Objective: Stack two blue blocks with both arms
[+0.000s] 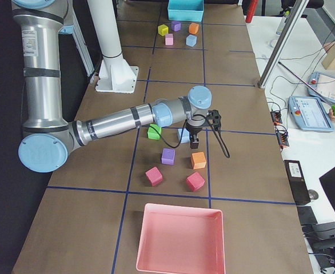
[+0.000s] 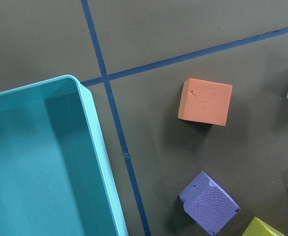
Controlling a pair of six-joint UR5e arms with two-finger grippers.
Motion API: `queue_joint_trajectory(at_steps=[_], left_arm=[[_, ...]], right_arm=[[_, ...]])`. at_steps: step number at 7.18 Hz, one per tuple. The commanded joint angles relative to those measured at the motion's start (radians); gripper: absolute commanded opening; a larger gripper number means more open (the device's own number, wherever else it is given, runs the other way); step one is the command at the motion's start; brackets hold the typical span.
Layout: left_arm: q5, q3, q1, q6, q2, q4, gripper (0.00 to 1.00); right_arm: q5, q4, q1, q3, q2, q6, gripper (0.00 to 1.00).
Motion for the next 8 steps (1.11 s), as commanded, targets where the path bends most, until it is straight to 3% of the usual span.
queue_joint_trajectory(at_steps=[1,3,8], left_arm=[[-0.023,-0.001,0.001,-0.002,-0.004,-0.002,1.00],[-0.092,-0.008,0.001,-0.003,-0.002,0.000,1.00],[-0.118,-0.028,0.001,-0.003,-0.001,0.000,1.00]], right_arm=[[-0.122,0.165,-0.156,-0.034,0.031,0.226,0.99],[-0.188,0.336,-0.257,-0.118,0.040,0.269,0.99],[-0.293,0.353,-0.359,-0.157,0.045,0.292,0.97]])
